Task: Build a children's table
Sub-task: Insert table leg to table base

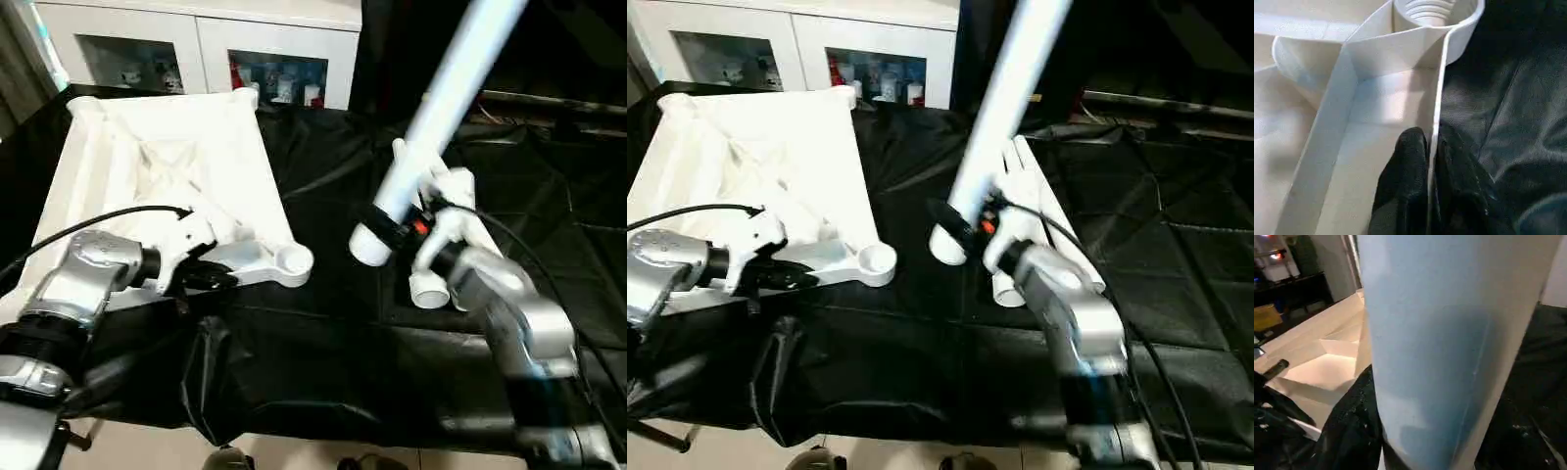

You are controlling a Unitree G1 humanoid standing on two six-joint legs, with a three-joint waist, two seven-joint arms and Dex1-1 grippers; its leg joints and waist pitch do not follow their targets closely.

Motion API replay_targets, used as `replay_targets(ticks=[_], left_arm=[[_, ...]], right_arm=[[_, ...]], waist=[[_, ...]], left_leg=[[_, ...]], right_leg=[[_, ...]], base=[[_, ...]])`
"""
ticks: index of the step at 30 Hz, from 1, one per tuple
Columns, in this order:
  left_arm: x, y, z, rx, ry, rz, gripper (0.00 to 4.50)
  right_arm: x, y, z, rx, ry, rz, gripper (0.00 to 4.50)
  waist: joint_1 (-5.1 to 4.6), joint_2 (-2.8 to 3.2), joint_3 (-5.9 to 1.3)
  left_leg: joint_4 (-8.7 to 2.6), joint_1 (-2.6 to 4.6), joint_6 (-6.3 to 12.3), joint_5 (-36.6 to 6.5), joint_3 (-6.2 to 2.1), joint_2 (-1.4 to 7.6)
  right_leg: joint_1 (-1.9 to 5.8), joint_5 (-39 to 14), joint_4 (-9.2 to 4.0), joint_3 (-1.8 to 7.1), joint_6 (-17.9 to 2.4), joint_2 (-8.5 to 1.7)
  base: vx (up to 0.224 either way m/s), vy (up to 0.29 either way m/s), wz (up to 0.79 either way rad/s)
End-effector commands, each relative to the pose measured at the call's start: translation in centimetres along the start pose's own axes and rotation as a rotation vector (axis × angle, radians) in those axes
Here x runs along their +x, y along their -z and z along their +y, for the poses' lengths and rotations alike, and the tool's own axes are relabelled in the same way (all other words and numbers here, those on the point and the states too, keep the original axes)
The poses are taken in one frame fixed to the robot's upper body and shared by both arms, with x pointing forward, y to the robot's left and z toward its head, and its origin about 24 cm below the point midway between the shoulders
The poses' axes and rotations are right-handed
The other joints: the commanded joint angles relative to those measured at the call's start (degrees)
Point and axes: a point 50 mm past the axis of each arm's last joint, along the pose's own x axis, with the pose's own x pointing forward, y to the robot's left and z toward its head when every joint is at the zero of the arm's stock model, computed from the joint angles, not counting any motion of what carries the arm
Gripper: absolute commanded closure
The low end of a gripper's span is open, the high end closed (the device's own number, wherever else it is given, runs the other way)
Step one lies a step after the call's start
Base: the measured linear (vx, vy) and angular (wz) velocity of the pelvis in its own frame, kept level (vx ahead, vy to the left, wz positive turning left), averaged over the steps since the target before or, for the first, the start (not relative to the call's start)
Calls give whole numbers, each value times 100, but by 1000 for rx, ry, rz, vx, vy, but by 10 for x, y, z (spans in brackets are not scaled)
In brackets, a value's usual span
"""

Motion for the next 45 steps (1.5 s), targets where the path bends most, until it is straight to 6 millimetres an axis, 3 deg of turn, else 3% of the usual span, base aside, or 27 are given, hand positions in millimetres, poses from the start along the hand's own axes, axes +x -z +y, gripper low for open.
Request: replay_targets(ticks=[1,2,4,11,14,15,16,18,19,21,22,27,31,39,45], left_arm=[[12,-10,-7,24,31,-8,437],[18,-16,-11,37,45,-17,437],[29,-28,-18,51,56,-41,444],[48,-35,-27,50,50,-55,450],[50,-38,-29,48,36,-73,450],[51,-39,-30,52,26,-83,450],[51,-39,-30,53,18,-91,450],[52,-39,-31,58,-5,-111,450],[52,-39,-32,57,-9,-121,450],[52,-38,-32,59,-10,-122,450],[51,-37,-32,58,-8,-127,450],[49,-35,-33,50,-15,-137,450],[50,-28,-38,60,23,-95,450],[52,-19,-45,112,97,-8,450],[54,-25,-45,174,138,8,450]], right_arm=[[5,-4,1,-7,-41,28,260],[9,-6,2,-11,-63,36,260],[14,-10,3,-17,-104,45,260],[21,-11,2,-36,-140,82,260],[24,-11,3,-36,-154,98,260],[24,-9,3,-30,-153,101,260],[25,-7,2,-24,-149,105,260],[26,-2,2,-17,-144,112,260],[28,2,2,-5,-138,109,260],[29,3,2,0,-136,106,260],[31,5,2,5,-133,103,260],[34,8,0,6,-122,108,260],[36,9,-3,-8,-111,112,260],[40,8,-8,-12,-107,123,260],[36,21,-11,12,-163,239,260]], waist=[[8,67,-432],[1,70,-434],[13,16,-440],[47,13,-426],[31,-28,-431],[28,-17,-435],[16,-54,-440],[18,-32,-433],[7,-109,-433],[6,-66,-426],[-14,-158,-430],[-4,-130,-423],[-35,-216,-417],[-37,-239,-425],[-30,-248,-430]], left_leg=[[-451,65,-239,-767,-7,99],[-447,56,-234,-746,-5,99],[-438,46,-163,-610,5,106],[-429,46,-136,-661,12,86],[-430,41,-128,-610,15,89],[-427,42,-112,-596,15,95],[-424,36,-89,-557,21,93],[-422,34,-74,-562,21,91],[-420,29,-51,-556,35,84],[-427,25,-53,-568,23,86],[-426,25,-31,-572,33,90],[-441,48,-20,-554,34,98],[-450,51,-64,-674,32,100],[-450,53,-18,-510,39,106],[-464,72,-107,-718,30,113]], right_leg=[[336,-806,-364,247,-1075,-524],[345,-756,-348,247,-1091,-524],[355,-634,-331,241,-1131,-534],[352,-981,-392,241,-988,-529],[351,-1012,-388,237,-947,-520],[345,-1000,-382,236,-953,-523],[349,-954,-379,233,-963,-517],[340,-996,-385,235,-960,-523],[345,-1029,-402,233,-932,-516],[332,-1167,-404,230,-899,-534],[336,-1204,-412,228,-870,-525],[303,-1239,-412,223,-828,-526],[303,-1352,-420,219,-799,-528],[303,-1136,-387,221,-838,-525],[296,-1211,-403,213,-838,-522]], base=[[0,0,0],[0,0,0],[0,0,0],[0,0,0],[0,0,0],[0,0,0],[0,0,0],[0,0,0],[0,0,0],[0,0,0],[0,0,0],[0,0,0],[0,0,0],[0,0,0],[0,0,0]])
